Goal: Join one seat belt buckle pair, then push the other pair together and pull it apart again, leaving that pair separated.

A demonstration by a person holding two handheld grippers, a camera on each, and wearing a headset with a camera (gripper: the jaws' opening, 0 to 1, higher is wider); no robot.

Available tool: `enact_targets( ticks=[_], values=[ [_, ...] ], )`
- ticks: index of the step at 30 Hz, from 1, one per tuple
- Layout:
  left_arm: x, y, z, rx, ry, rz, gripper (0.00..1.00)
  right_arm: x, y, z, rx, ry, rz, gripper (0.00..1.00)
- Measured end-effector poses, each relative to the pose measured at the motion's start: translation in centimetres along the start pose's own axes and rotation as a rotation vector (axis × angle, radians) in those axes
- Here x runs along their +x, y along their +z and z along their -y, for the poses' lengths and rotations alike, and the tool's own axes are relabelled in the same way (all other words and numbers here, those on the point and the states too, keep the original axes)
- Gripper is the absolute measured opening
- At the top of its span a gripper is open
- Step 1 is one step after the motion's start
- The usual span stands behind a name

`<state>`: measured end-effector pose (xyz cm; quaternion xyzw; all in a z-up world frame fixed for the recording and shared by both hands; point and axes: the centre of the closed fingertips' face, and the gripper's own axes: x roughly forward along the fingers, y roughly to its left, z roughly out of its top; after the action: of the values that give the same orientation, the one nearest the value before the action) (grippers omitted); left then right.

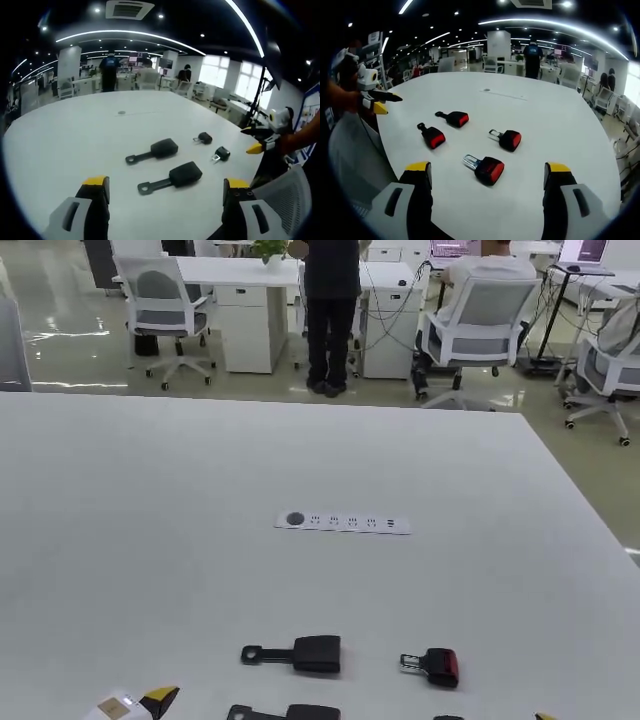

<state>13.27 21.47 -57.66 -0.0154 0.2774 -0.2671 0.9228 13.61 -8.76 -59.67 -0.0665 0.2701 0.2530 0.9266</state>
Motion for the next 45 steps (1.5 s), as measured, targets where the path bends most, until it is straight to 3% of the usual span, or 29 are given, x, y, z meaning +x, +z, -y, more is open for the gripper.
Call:
enact_targets(
  ticks=[11,24,31,45],
  values=[
    [0.6,-0.3,0.4,0.017,-0.018,-0.016,0.95,-0.3,-0.5,0.3,0.005,-0.003,-0.008,0.92],
    [1.8,0.4,1.0,0.037,-0.044,-0.015,0.95,-0.8,-1.0,0.8,0.010,-0.015,-0.007,0.92],
    [2.3,0.7,1.8,0.055,-0.063,-0.022,0.94,-0.8,-0.7,0.7,0.011,-0.009,-0.001,0.92],
    [2.9,0.4,2.0,0.101,-0.097,-0.055,0.94,0.1,-0.4,0.8,0.002,0.027,-0.012,0.91]
  ],
)
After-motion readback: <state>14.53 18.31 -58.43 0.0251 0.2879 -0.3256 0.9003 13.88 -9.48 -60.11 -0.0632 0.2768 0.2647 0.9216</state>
